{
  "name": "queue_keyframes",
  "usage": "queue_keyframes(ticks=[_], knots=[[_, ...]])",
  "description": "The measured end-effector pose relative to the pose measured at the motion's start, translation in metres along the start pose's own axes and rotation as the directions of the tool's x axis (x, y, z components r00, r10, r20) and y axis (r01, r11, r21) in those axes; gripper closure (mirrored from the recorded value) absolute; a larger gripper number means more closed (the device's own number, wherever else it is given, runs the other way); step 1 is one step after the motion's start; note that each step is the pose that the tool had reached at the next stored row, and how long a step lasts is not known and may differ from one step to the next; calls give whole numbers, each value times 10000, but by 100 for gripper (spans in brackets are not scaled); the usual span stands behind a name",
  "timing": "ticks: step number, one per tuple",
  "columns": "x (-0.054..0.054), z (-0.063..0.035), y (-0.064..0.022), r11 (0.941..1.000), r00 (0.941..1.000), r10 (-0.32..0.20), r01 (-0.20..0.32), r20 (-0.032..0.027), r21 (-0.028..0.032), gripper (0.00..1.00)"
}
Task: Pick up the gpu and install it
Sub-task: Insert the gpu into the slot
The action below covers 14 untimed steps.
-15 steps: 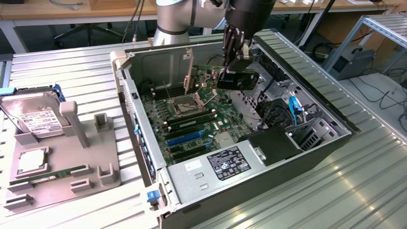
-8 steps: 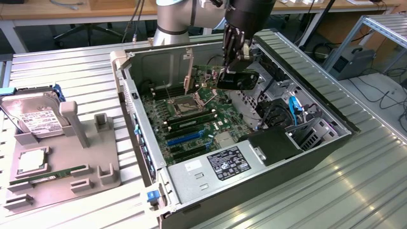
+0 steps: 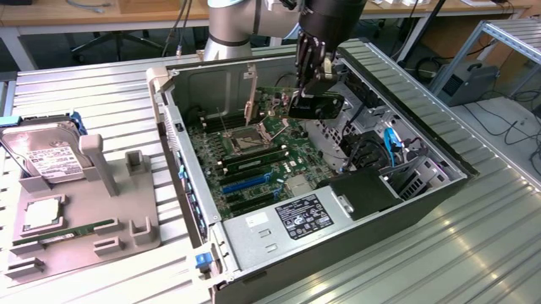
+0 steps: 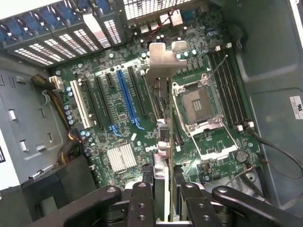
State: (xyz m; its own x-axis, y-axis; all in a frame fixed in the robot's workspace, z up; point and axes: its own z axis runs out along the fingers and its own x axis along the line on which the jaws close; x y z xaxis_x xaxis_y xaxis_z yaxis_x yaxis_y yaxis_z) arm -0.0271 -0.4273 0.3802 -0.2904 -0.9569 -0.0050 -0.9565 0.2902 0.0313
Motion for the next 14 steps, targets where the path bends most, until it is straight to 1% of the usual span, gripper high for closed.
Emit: queue_keyframes(ticks=[14], knots=[[0, 0, 0, 9998, 9998, -182, 182, -6, -1, 73]])
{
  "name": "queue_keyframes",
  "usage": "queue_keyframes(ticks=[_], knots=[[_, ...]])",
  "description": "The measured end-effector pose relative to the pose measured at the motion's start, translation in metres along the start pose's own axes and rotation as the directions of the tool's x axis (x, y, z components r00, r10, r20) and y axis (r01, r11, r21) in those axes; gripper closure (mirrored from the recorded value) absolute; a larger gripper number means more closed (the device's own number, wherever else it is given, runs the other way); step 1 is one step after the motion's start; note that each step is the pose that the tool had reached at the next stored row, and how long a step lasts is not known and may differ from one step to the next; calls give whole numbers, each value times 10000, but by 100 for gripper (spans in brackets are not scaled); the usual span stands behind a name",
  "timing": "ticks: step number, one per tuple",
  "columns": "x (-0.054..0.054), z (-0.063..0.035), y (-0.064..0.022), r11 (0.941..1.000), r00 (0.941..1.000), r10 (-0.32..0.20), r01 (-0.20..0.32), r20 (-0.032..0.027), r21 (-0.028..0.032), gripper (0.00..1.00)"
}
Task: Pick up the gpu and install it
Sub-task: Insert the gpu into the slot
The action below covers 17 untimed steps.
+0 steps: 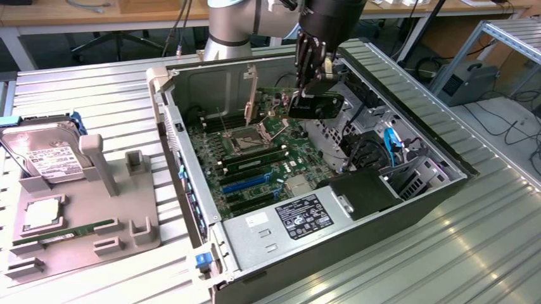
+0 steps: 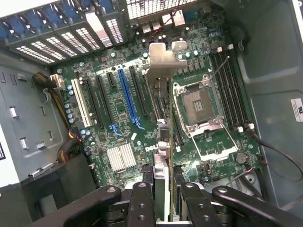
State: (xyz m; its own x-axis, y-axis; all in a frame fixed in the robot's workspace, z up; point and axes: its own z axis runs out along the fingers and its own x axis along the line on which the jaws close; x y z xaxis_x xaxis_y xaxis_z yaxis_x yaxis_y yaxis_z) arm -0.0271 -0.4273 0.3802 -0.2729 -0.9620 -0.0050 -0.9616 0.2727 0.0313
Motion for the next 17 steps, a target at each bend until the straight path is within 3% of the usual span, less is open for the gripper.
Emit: queue_keyframes(ticks=[17], knots=[[0, 1, -1, 9995, 9995, -322, 322, -10, -1, 73]])
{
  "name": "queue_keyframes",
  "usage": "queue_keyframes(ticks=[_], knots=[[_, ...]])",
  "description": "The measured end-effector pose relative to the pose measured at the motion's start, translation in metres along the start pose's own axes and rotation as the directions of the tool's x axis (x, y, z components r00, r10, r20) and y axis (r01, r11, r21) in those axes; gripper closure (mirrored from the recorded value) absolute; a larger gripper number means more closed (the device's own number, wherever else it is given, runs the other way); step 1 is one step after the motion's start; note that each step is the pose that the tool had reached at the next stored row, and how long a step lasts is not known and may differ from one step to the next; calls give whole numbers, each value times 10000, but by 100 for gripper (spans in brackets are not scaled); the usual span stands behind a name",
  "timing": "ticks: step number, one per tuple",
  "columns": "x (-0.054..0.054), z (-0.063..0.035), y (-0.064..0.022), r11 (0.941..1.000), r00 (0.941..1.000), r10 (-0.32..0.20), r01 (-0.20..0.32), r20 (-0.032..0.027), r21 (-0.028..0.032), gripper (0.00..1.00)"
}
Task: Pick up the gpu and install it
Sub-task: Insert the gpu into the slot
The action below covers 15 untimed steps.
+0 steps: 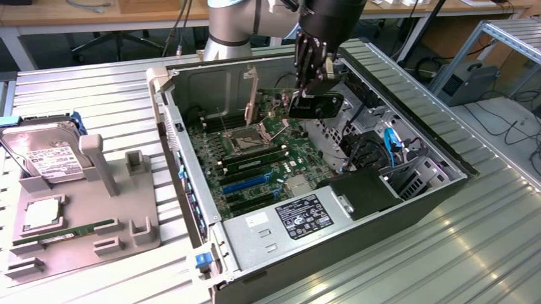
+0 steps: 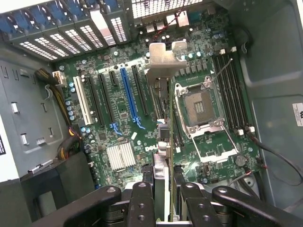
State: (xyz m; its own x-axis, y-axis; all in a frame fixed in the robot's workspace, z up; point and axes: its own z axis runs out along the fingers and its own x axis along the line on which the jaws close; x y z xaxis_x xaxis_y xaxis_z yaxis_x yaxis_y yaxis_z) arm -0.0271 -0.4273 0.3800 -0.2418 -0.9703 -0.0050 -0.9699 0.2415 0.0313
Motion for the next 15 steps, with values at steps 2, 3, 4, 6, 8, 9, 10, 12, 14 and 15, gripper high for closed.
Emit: queue_keyframes(ticks=[2, 3, 4, 6, 8, 9, 10, 12, 14, 15], knots=[[0, 0, 1, 10000, 10000, -54, 54, -2, 0, 73], [0, 0, 1, 9999, 9999, -109, 109, -4, -1, 73], [0, 0, 1, 9999, 9999, -138, 138, -4, -1, 73], [0, 0, 0, 9998, 9998, -201, 201, -6, -1, 73], [0, 0, 0, 9996, 9996, -283, 283, -9, -2, 73], [0, 0, 0, 9995, 9995, -323, 323, -10, -2, 73], [0, 0, 0, 9993, 9993, -361, 361, -11, -2, 73], [0, 0, 0, 9991, 9991, -435, 435, -13, -2, 73], [0, 0, 0, 9988, 9987, -500, 500, -16, -3, 73], [0, 0, 0, 9986, 9986, -537, 537, -17, -3, 73]])
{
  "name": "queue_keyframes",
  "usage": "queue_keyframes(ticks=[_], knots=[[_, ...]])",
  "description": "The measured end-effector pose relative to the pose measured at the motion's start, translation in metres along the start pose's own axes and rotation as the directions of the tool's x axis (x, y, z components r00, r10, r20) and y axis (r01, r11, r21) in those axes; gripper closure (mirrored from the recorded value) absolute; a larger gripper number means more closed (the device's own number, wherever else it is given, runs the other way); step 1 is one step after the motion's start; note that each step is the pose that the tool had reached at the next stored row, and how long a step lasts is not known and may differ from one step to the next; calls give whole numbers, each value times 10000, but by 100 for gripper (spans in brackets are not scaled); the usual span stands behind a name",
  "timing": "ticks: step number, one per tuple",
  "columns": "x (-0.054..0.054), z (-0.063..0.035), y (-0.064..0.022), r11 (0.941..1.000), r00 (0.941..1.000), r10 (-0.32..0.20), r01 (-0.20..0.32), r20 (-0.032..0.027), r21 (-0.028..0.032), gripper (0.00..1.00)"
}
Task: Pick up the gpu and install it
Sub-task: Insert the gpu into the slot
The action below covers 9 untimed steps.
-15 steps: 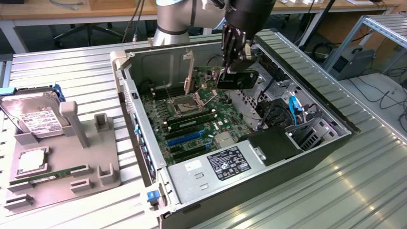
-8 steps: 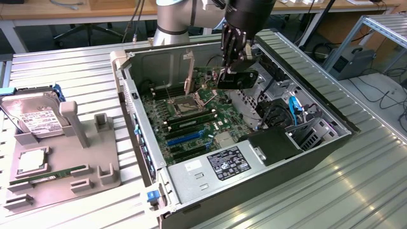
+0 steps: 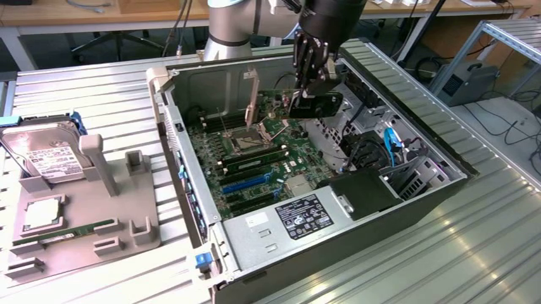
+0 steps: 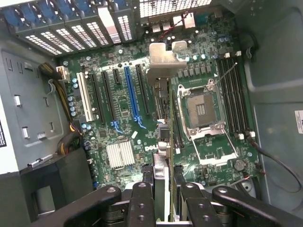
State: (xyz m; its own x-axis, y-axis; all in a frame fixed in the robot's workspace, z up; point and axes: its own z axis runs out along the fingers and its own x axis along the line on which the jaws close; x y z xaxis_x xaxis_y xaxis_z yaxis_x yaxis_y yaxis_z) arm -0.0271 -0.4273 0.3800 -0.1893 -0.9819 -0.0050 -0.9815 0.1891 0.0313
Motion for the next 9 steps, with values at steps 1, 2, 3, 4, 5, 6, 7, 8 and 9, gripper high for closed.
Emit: queue_keyframes(ticks=[1, 2, 3, 4, 5, 6, 7, 8, 9], knots=[[0, 0, 0, 10000, 10000, -35, 35, -2, 0, 73], [0, 0, 0, 9999, 9999, -114, 114, -4, -1, 73], [0, 0, 0, 9998, 9998, -187, 187, -7, -1, 73], [0, 0, 0, 9997, 9997, -241, 241, -8, -2, 73], [0, 0, 0, 9995, 9995, -303, 303, -10, -2, 73], [0, 0, 0, 9993, 9993, -365, 365, -11, -2, 73], [0, 0, 0, 9991, 9991, -424, 424, -14, -2, 73], [0, 0, 0, 9987, 9987, -502, 502, -16, -3, 73], [0, 0, 0, 9983, 9983, -582, 582, -18, -4, 73]])
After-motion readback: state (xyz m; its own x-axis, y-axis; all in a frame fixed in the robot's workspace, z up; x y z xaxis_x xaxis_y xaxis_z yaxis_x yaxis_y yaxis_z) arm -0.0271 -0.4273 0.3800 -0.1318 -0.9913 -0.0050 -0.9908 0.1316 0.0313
